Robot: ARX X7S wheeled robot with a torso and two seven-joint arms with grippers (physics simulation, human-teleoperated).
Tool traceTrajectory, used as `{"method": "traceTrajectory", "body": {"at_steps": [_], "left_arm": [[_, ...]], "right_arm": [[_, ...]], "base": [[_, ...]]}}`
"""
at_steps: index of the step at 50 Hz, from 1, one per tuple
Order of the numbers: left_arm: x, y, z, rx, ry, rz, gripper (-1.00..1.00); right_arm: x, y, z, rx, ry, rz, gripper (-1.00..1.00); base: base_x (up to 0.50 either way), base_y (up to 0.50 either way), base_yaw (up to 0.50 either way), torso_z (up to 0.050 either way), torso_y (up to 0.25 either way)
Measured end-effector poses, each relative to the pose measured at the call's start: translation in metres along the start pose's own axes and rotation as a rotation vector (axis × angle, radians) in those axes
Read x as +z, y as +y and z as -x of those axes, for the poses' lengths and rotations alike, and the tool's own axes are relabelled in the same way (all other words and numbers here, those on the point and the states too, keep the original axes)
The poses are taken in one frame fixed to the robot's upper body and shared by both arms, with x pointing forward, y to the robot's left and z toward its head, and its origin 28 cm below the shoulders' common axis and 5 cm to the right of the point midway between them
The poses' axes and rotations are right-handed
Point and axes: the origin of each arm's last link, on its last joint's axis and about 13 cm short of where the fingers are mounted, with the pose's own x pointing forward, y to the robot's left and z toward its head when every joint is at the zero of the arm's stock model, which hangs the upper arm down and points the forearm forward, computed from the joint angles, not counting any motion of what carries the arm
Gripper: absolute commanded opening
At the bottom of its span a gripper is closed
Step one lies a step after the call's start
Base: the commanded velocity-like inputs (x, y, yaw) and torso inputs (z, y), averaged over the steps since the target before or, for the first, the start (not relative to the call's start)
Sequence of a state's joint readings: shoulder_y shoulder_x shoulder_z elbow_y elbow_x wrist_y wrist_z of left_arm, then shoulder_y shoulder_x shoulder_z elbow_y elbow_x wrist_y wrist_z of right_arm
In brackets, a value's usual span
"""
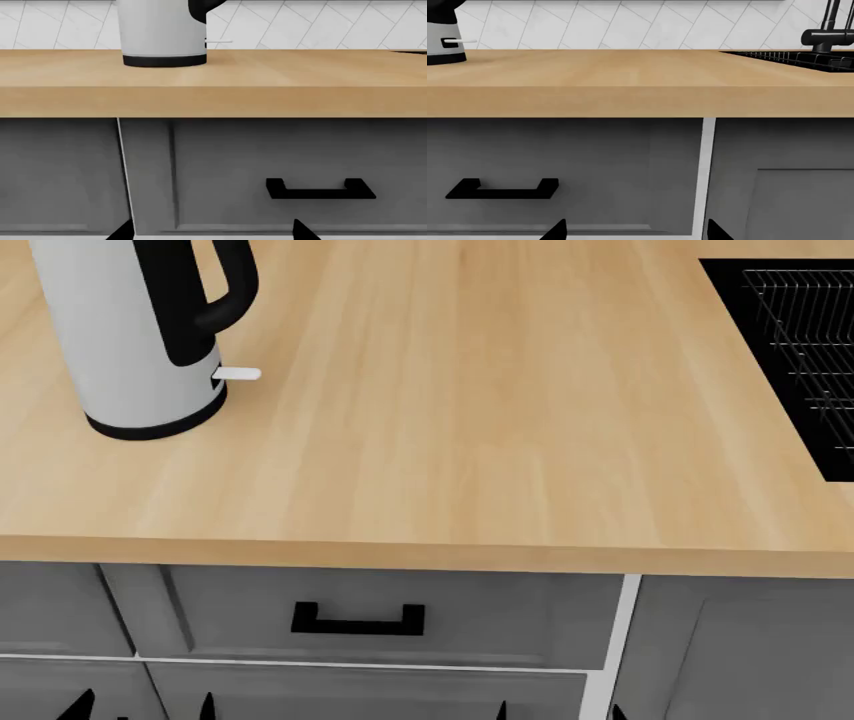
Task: Close the lid of the electric kettle.
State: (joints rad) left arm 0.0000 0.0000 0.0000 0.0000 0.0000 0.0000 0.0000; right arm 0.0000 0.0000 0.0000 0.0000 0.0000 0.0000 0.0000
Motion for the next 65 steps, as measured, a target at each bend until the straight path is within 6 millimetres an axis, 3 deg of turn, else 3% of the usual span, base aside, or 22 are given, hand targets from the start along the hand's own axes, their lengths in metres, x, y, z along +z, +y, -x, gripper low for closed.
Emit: {"method": "traceTrajectory", "body": {"at_steps": [33, 65], "left_arm": [[0.0019, 0.0016, -0.0006, 0.017, 0.010, 0.011, 1.00], [0.0097, 0.0019, 0.0028, -0.017, -0.026, 0.025, 1.00]], "right_arm": [[0.0008, -0.0002, 0.0000, 0.013, -0.004, -0.019, 1.00], [0.0026, 0.0002, 0.0011, 0.026, -0.031, -0.030, 1.00]], "base": [[0.00, 0.00, 0.00, 0.000, 0.000], [0.00, 0.00, 0.00, 0.049, 0.000]]}}
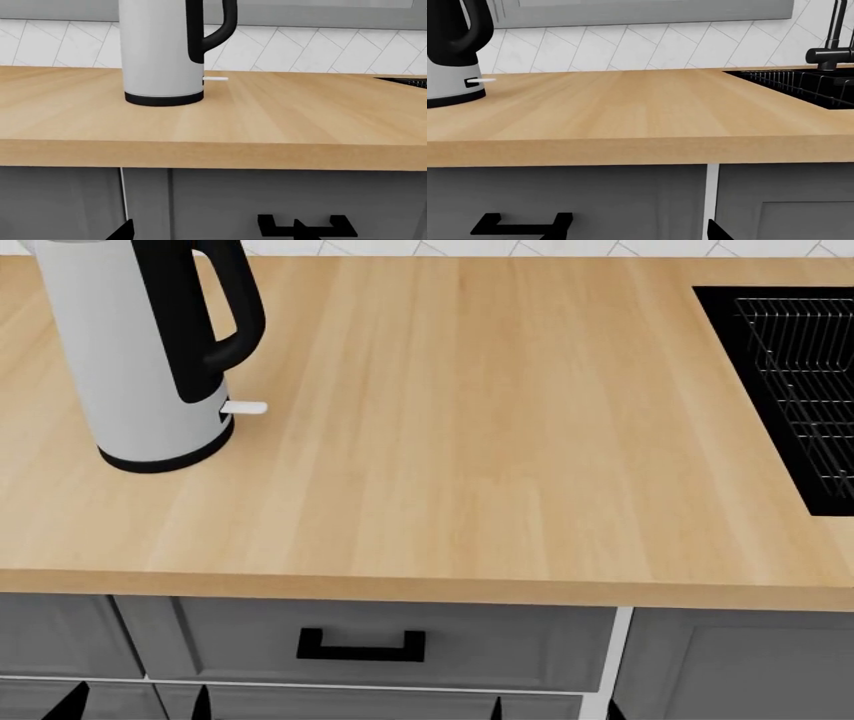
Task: Close the lid of the electric kettle.
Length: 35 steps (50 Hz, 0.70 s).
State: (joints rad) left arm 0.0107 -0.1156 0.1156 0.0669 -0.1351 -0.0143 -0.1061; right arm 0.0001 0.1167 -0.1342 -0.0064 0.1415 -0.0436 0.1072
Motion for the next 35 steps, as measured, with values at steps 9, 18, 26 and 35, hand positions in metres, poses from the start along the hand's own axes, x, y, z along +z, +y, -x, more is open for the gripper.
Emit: {"method": "traceTrajectory", "body": {"at_steps": [9, 18, 26, 35], "left_arm": [[0.000, 0.000, 0.001, -0.004, 0.001, -0.003, 1.00], [0.021, 0.002, 0.001, -0.009, 0.009, 0.000, 1.00], [0.060, 0.008, 0.002, -0.039, -0.015, -0.014, 1.00], [0.102, 0.014, 0.007, -0.067, -0.051, -0.050, 1.00]], "right_arm": [[0.000, 0.000, 0.000, 0.004, 0.002, 0.001, 1.00], [0.017, -0.003, 0.000, 0.013, 0.027, 0.015, 1.00], [0.052, -0.009, 0.000, 0.040, 0.015, 0.065, 1.00], [0.104, -0.018, 0.001, 0.069, -0.025, 0.151, 1.00]], "base": [[0.00, 0.00, 0.00, 0.050, 0.002], [0.00, 0.00, 0.00, 0.000, 0.000], [0.00, 0.00, 0.00, 0.000, 0.000], [0.00, 0.00, 0.00, 0.000, 0.000]]}}
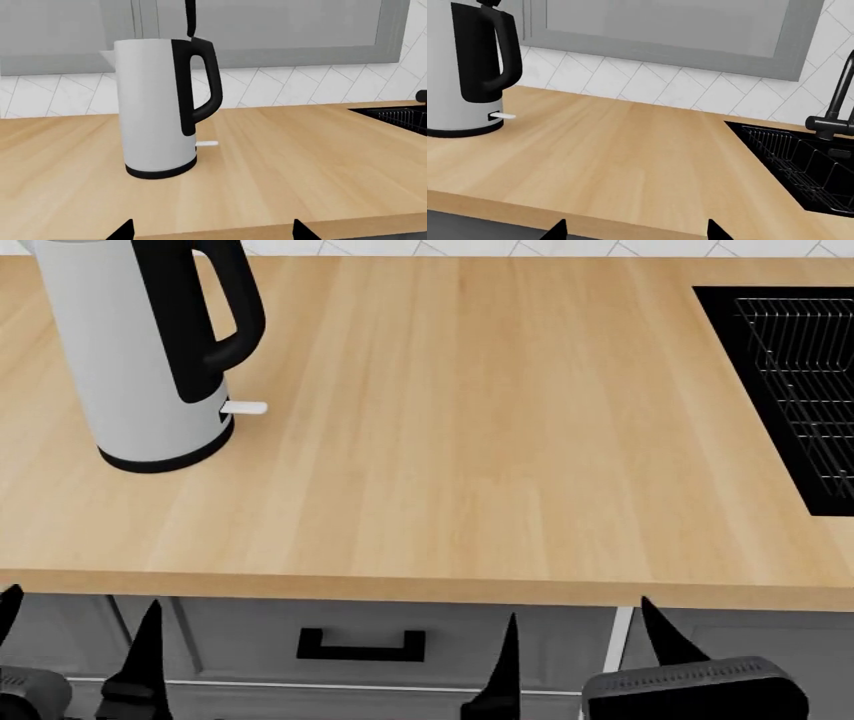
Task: Close the lid of the electric kettle.
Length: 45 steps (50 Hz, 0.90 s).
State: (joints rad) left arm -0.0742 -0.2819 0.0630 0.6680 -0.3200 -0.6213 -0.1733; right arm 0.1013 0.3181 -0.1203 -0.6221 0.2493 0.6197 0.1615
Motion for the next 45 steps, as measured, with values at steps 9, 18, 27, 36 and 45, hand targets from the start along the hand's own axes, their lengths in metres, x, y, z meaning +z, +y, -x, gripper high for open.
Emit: {"method": "traceTrajectory", "body": {"at_steps": [9, 18, 27, 36, 45], "left_arm": [[0.038, 0.009, 0.003, -0.013, -0.038, -0.040, 1.00], [0.075, 0.017, 0.004, -0.018, -0.083, -0.074, 1.00], [0.109, 0.024, 0.008, -0.008, -0.124, -0.110, 1.00], [0.127, 0.027, 0.015, 0.009, -0.152, -0.160, 1.00], [0.133, 0.028, 0.019, 0.014, -0.163, -0.188, 1.00]], "right_arm": [[0.045, -0.017, 0.003, 0.001, -0.045, 0.046, 1.00], [0.086, -0.032, 0.006, -0.010, -0.101, 0.081, 1.00], [0.124, -0.040, 0.010, -0.018, -0.151, 0.105, 1.00], [0.145, -0.043, 0.018, -0.017, -0.189, 0.154, 1.00], [0.153, -0.045, 0.023, -0.015, -0.206, 0.190, 1.00]], "base": [[0.00, 0.00, 0.00, 0.000, 0.000], [0.00, 0.00, 0.00, 0.000, 0.000], [0.00, 0.00, 0.00, 0.000, 0.000], [0.00, 0.00, 0.00, 0.000, 0.000], [0.00, 0.00, 0.00, 0.000, 0.000]]}}
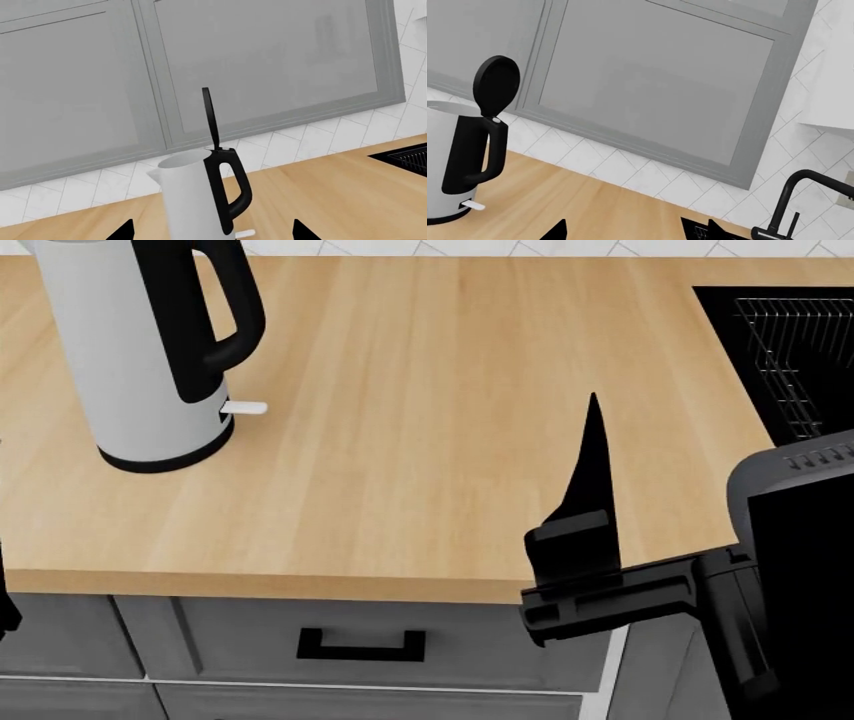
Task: Close the lid of the electric kettle.
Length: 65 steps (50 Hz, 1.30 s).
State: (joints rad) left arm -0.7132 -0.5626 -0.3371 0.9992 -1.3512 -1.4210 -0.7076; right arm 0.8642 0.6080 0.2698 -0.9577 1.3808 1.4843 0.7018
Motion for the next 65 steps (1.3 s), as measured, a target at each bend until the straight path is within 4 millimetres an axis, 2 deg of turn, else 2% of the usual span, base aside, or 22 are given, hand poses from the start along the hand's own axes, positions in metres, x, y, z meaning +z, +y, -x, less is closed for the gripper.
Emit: {"method": "traceTrajectory", "body": {"at_steps": [12, 38, 48, 65], "left_arm": [[0.002, 0.001, 0.001, -0.001, -0.001, -0.015, 1.00], [0.001, 0.001, 0.002, -0.005, 0.007, -0.020, 1.00], [0.001, 0.001, 0.001, 0.000, 0.010, -0.021, 1.00], [-0.001, 0.001, 0.003, -0.002, 0.014, -0.019, 1.00]], "right_arm": [[0.004, -0.001, 0.002, 0.007, -0.009, 0.023, 1.00], [0.008, -0.003, 0.003, -0.013, -0.036, 0.024, 1.00], [0.009, -0.004, 0.003, -0.027, -0.041, 0.013, 1.00], [0.011, -0.001, 0.002, -0.028, -0.062, 0.053, 1.00]], "base": [[0.00, 0.00, 0.00, 0.000, 0.000], [0.08, 0.50, 0.00, 0.000, 0.000], [0.00, 0.02, 0.00, 0.000, 0.000], [0.49, 0.00, 0.00, 0.000, 0.000]]}}
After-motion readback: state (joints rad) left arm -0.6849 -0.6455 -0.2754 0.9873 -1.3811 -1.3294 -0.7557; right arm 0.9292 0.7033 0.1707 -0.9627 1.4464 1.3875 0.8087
